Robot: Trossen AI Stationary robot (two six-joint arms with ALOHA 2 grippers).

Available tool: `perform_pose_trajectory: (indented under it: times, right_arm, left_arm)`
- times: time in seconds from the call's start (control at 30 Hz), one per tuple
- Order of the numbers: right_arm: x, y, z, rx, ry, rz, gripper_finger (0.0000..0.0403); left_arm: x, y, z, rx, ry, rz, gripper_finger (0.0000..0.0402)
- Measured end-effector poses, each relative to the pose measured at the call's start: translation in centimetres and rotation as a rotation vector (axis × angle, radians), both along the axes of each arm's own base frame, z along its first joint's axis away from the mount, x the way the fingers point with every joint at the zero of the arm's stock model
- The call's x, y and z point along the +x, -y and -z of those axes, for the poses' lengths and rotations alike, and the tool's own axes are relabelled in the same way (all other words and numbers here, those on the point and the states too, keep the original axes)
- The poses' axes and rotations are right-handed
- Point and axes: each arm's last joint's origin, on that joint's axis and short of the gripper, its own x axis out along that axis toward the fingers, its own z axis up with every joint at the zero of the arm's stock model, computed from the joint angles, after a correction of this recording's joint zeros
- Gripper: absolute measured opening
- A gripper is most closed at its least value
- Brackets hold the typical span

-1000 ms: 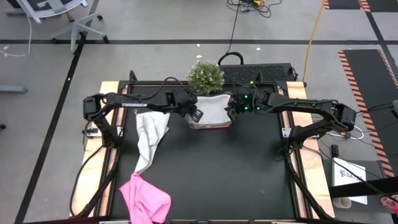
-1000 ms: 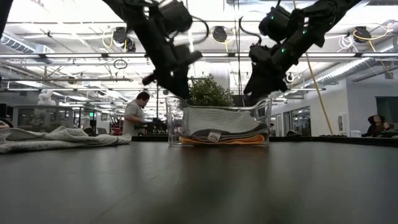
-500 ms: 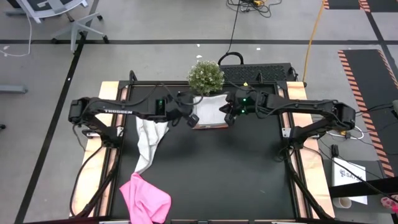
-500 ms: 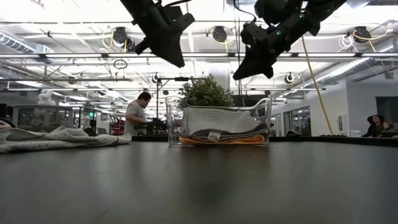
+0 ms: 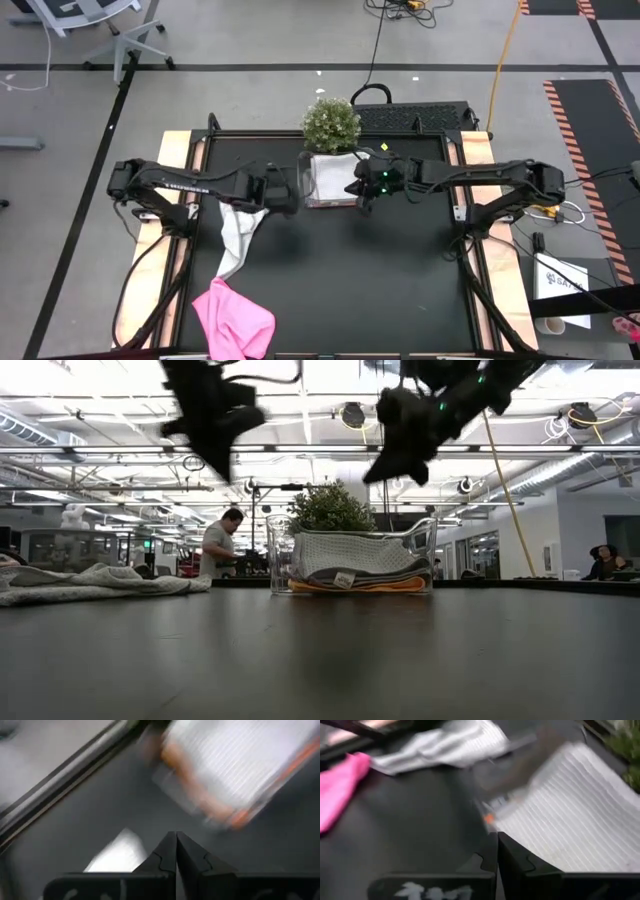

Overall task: Fold microfiber towels
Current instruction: Fold the gray microfiber towel on the table

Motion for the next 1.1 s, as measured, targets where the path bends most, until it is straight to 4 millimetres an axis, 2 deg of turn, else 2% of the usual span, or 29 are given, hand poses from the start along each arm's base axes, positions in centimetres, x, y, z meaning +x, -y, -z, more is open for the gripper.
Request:
perform_pose_trajectory:
  times: [0.1, 0.27, 0.43, 0.6, 0.67, 0.9, 1.1]
  right_arm:
    - [-0.4, -1.0, -1.3, 0.006, 0.044, -0.020, 0.0001]
    - [-1.0, -1.9, -2.2, 0.022, 0.067, -0.034, 0.0002]
    - [-1.2, -2.3, -2.4, 0.062, 0.070, -0.046, 0.0002]
    - [-1.2, -2.5, -2.3, 0.088, 0.064, -0.033, 0.0002]
    - [-1.1, -2.5, -2.3, 0.092, 0.063, -0.032, 0.0002]
    - [-1.1, -2.5, -2.4, 0.089, 0.078, -0.031, 0.0002]
    - [-1.0, -2.5, -2.5, 0.091, 0.098, -0.027, 0.0002]
  left_arm:
    - [-2.2, 0.7, 0.4, -0.025, -0.140, -0.121, 0.0006]
    - [-5.3, 1.3, 0.2, -0.001, -0.306, -0.344, 0.0010]
    - [-6.6, 1.2, 0.7, -0.032, -0.246, -0.360, 0.0043]
    - [-9.0, 1.4, 3.1, -0.128, -0.283, -0.443, 0.0083]
    - [-10.6, 1.4, 4.2, -0.131, -0.303, -0.488, 0.0097]
    - [-14.0, -0.7, 6.7, -0.192, -0.205, -0.587, 0.0142]
    - [-15.2, -3.5, 7.1, -0.155, -0.151, -0.645, 0.0177]
